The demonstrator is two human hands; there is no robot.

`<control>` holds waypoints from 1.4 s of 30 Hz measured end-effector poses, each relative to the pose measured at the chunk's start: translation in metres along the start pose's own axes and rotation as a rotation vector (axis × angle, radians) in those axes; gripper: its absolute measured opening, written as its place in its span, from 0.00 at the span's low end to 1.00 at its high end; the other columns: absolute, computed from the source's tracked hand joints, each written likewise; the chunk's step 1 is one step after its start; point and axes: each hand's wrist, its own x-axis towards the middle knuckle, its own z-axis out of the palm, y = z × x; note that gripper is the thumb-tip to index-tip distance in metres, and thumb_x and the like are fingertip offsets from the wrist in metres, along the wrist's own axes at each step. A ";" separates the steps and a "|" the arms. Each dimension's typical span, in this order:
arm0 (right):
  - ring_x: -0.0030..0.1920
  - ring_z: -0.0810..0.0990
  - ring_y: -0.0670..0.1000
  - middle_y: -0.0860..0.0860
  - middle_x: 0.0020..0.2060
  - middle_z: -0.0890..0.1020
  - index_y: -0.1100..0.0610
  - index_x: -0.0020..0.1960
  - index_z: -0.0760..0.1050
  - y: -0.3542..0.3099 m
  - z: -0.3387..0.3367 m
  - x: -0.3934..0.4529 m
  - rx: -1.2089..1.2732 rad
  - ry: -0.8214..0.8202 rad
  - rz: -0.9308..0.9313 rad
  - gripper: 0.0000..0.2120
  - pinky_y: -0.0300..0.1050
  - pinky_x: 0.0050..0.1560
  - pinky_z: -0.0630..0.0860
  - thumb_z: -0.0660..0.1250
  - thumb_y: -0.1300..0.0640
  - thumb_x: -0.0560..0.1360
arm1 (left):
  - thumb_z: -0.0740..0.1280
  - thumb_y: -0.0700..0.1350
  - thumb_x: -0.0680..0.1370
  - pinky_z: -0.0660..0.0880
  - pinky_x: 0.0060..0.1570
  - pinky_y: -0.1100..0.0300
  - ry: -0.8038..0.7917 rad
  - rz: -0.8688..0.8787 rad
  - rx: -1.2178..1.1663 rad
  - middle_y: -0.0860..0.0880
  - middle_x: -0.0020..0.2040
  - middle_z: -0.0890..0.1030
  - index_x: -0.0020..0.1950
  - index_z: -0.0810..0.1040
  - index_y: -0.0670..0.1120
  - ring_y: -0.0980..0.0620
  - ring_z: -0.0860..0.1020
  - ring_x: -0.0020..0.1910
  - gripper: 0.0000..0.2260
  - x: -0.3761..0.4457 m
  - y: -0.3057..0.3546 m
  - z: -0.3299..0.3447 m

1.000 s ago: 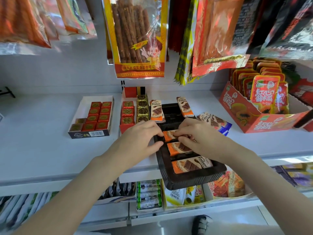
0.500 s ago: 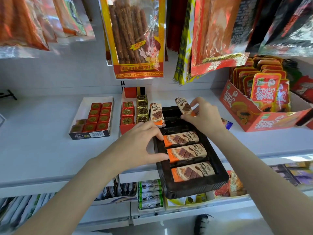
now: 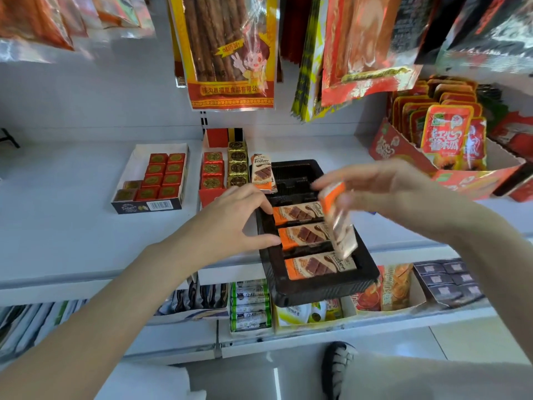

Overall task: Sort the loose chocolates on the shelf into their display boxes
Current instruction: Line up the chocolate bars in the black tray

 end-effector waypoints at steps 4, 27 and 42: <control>0.39 0.78 0.42 0.48 0.41 0.81 0.52 0.59 0.77 0.002 0.028 0.007 -0.452 -0.285 -0.022 0.15 0.32 0.40 0.72 0.67 0.59 0.73 | 0.67 0.57 0.70 0.65 0.63 0.58 0.034 -0.004 -0.012 0.59 0.57 0.67 0.58 0.72 0.51 0.59 0.65 0.60 0.19 -0.001 0.001 0.002; 0.60 0.67 0.57 0.51 0.73 0.61 0.49 0.69 0.66 0.039 0.038 0.105 -0.931 0.049 -0.187 0.34 0.44 0.60 0.64 0.53 0.76 0.70 | 0.65 0.60 0.71 0.65 0.63 0.57 0.014 -0.002 -0.017 0.58 0.59 0.67 0.58 0.70 0.52 0.59 0.62 0.61 0.20 0.000 -0.004 0.003; 0.39 0.78 0.61 0.62 0.39 0.80 0.56 0.55 0.70 0.024 0.006 0.080 -1.029 0.374 -0.145 0.10 0.52 0.39 0.75 0.62 0.54 0.76 | 0.66 0.58 0.71 0.64 0.62 0.60 0.021 0.026 -0.041 0.58 0.59 0.67 0.57 0.71 0.51 0.60 0.62 0.62 0.19 0.001 -0.004 0.001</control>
